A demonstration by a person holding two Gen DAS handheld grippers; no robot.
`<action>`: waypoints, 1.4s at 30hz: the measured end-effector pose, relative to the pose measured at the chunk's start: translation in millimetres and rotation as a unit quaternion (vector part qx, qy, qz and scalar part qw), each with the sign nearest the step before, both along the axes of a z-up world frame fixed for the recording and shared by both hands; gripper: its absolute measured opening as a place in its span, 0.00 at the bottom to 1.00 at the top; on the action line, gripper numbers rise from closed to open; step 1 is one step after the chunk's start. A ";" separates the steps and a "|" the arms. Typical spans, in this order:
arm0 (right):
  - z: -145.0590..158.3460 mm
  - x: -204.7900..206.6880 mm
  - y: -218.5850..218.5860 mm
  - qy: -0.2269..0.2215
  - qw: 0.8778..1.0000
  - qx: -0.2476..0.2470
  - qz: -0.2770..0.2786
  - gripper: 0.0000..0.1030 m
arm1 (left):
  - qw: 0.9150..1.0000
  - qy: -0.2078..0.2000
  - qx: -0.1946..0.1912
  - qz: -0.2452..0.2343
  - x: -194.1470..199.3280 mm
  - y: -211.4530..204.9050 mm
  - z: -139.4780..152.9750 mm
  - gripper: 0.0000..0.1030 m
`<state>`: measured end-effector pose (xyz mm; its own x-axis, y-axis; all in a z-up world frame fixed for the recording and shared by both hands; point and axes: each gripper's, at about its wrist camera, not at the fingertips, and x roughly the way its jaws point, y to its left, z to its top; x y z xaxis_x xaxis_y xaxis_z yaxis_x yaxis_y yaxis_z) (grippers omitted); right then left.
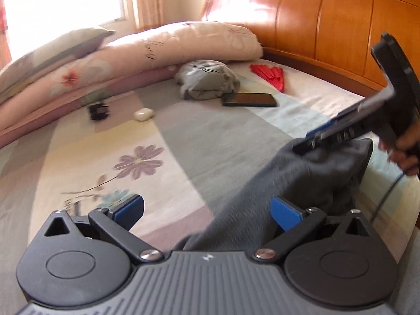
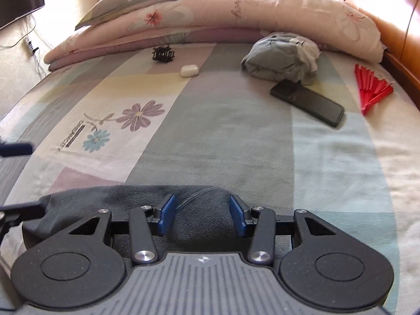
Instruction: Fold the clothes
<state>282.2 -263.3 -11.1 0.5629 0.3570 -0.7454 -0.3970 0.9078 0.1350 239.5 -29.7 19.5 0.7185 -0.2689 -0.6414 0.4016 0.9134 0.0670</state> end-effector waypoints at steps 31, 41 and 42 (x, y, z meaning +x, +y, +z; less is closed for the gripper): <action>67.6 1.0 -58.4 0.195 0.980 0.004 -0.030 0.81 | 0.972 0.210 0.052 -0.087 79.9 -88.6 61.2 0.99; 42.0 14.2 -101.9 0.253 0.964 0.047 -0.072 0.81 | 0.946 0.301 0.089 0.076 113.6 -110.8 40.4 0.98; 39.7 15.4 -102.9 0.258 0.962 0.047 -0.076 0.81 | 0.944 0.307 0.091 0.085 118.1 -110.1 36.9 0.98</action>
<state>297.6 -366.1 28.6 0.1780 0.3786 -0.9083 -0.1180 0.9246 0.3622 357.5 -139.8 56.5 0.2198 -0.0289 -0.9751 0.2654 0.9636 0.0313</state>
